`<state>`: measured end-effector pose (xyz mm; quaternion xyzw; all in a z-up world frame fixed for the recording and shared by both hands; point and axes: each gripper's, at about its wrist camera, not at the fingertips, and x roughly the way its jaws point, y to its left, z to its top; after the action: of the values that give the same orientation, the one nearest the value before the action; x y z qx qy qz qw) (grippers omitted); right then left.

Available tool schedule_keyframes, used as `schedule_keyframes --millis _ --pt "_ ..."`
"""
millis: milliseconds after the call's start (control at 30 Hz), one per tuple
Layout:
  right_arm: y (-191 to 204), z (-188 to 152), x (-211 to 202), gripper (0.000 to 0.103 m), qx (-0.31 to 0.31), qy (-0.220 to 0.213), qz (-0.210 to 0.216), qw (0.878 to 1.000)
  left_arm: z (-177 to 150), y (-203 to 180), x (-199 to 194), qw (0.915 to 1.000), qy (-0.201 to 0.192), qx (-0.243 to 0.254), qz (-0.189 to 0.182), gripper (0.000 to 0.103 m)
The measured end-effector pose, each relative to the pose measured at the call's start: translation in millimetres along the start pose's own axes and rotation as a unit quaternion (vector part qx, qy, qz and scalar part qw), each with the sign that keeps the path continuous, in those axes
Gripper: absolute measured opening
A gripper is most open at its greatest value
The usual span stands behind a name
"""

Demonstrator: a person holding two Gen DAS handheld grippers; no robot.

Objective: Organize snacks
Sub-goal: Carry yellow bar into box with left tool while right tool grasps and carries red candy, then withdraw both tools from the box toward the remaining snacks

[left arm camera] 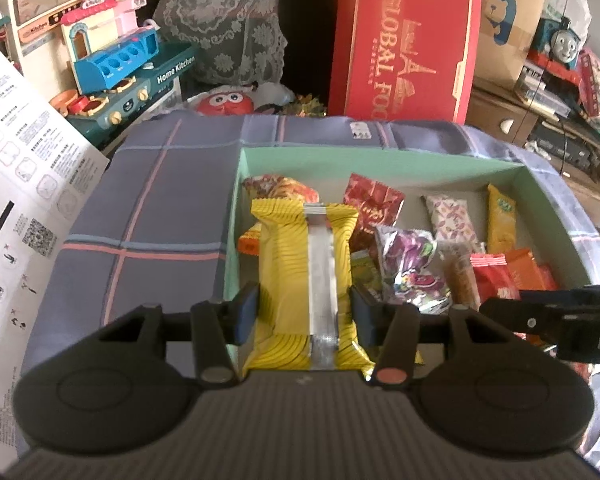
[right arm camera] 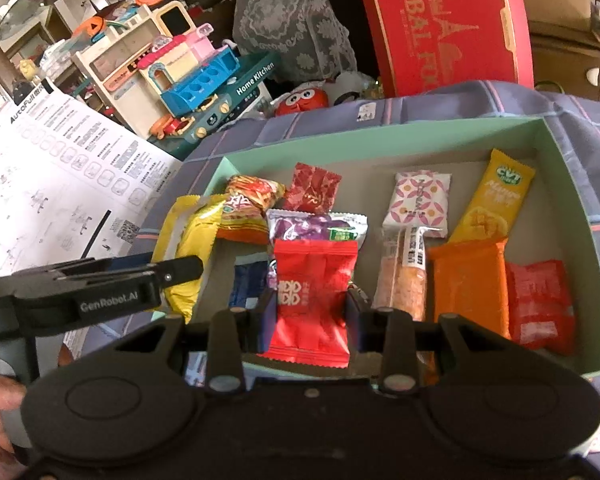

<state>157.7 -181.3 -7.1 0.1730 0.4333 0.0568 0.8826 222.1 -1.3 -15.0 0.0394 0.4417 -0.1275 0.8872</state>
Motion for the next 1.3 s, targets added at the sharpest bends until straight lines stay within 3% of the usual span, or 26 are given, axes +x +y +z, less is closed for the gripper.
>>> schedule_keyframes --millis 33,100,167,233,400,467,1000,1300 --pt "-0.2 0.0 1.9 0.038 0.002 0.005 0.005 1.000 -0.8 -1.1 1.3 1.0000 0.001 0.004 0.006 0.054" --pt "-1.0 -1.1 3.0 0.045 0.007 0.008 0.009 1.000 -3.1 -3.8 0.8 0.9998 -0.002 0.008 0.017 0.091" --pt "-2.1 -1.7 1.5 0.074 0.012 0.000 0.010 1.000 -6.6 -6.3 -4.1 0.9994 -0.020 0.009 0.025 0.103" --pt "-2.6 -2.6 -3.5 0.086 0.011 -0.017 0.005 1.000 -8.5 -7.4 -5.9 0.9995 -0.021 0.009 0.022 0.103" --pt "-3.7 -4.2 -11.3 0.090 0.008 -0.026 -0.007 1.000 -14.0 -7.1 -5.1 0.9998 -0.009 -0.006 0.014 0.103" --pt "-4.1 -6.1 -14.1 0.101 0.007 -0.029 -0.011 1.000 -17.4 -7.9 -6.5 0.9999 -0.006 -0.008 0.013 0.103" --pt "2.0 -35.4 -47.7 0.103 -0.002 -0.026 -0.024 0.999 -56.3 -18.4 -48.5 1.0000 0.000 -0.008 0.003 0.103" --pt "0.0 -74.3 -64.3 0.103 0.010 -0.016 -0.020 1.000 -116.8 2.1 -71.6 0.9993 0.023 -0.020 0.019 0.103"
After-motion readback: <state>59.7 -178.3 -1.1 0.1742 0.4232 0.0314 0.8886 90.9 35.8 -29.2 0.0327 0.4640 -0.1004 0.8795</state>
